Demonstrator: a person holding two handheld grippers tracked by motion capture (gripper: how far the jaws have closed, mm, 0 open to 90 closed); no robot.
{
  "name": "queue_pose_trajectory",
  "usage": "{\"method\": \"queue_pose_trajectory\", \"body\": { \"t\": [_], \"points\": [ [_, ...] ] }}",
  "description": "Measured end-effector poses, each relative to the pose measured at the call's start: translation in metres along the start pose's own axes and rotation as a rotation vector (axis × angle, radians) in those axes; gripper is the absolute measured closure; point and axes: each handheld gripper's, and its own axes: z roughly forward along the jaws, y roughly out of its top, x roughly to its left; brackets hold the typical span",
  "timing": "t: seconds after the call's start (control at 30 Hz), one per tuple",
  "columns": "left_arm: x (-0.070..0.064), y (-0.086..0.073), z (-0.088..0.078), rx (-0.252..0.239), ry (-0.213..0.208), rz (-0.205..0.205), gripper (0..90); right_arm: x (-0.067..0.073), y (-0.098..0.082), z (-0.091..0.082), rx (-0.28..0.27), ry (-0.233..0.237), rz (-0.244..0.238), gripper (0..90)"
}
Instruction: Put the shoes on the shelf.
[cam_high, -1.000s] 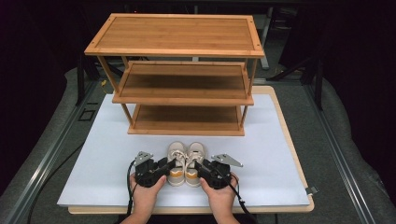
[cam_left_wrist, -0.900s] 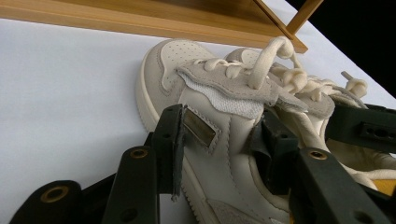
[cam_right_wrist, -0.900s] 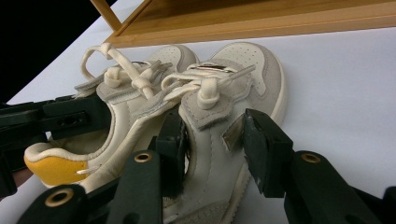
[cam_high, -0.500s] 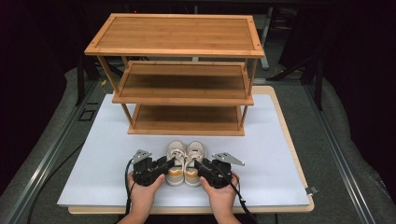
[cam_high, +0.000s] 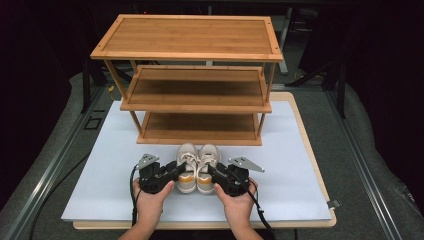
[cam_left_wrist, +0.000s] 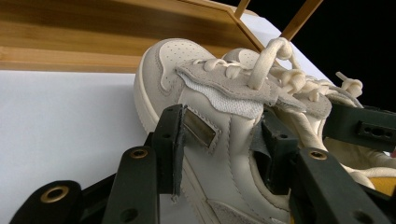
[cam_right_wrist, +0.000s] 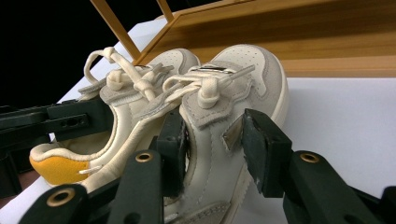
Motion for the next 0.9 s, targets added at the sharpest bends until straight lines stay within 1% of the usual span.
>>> {"method": "queue_pose_trajectory", "body": {
  "t": [0.17,0.2,0.3,0.4,0.43,0.47,0.5,0.53,0.57,0.6,0.63,0.83,0.87,0.9],
  "points": [
    [-0.002,0.007,-0.003,-0.004,-0.003,0.003,57.8,0.002,0.007,-0.002,-0.004,0.003,-0.003,60.8],
    [-0.002,0.008,-0.004,-0.003,-0.003,0.006,57.8,0.003,0.008,-0.003,0.004,0.007,-0.002,60.8],
    [-0.002,0.012,-0.005,-0.005,-0.007,0.002,57.8,0.004,0.012,-0.004,-0.002,0.001,0.000,60.8],
    [-0.003,0.015,-0.006,-0.006,-0.006,-0.001,57.8,0.006,0.015,-0.004,-0.007,0.008,0.000,60.8],
    [-0.003,0.016,-0.007,-0.008,-0.006,0.001,57.8,0.006,0.016,-0.006,0.003,0.009,-0.004,60.8],
    [-0.004,0.017,-0.007,-0.009,-0.006,0.001,57.8,0.007,0.017,-0.006,-0.001,0.002,-0.003,60.9],
    [-0.004,0.018,-0.008,-0.010,-0.007,0.002,57.8,0.007,0.018,-0.006,-0.009,0.009,-0.003,60.9],
    [-0.004,0.019,-0.009,-0.009,-0.008,0.001,57.8,0.007,0.019,-0.007,-0.002,0.013,-0.002,60.9],
    [-0.005,0.020,-0.009,-0.011,-0.008,0.000,57.8,0.008,0.020,-0.007,-0.007,0.005,-0.001,60.9],
    [-0.005,0.021,-0.010,-0.010,-0.009,0.001,57.8,0.008,0.021,-0.007,-0.011,0.014,0.002,60.8],
    [-0.005,0.022,-0.011,-0.008,-0.011,-0.001,57.8,0.009,0.022,-0.008,-0.003,0.014,-0.003,60.8],
    [-0.007,0.029,-0.013,-0.006,-0.013,-0.002,57.8,0.012,0.029,-0.010,-0.006,0.011,-0.010,60.8],
    [-0.007,0.030,-0.014,-0.007,-0.011,0.000,57.8,0.012,0.030,-0.011,0.006,0.016,-0.013,60.8],
    [-0.007,0.031,-0.014,-0.009,-0.011,0.000,57.8,0.013,0.031,-0.011,-0.010,0.011,-0.014,60.8]
  ]
}}
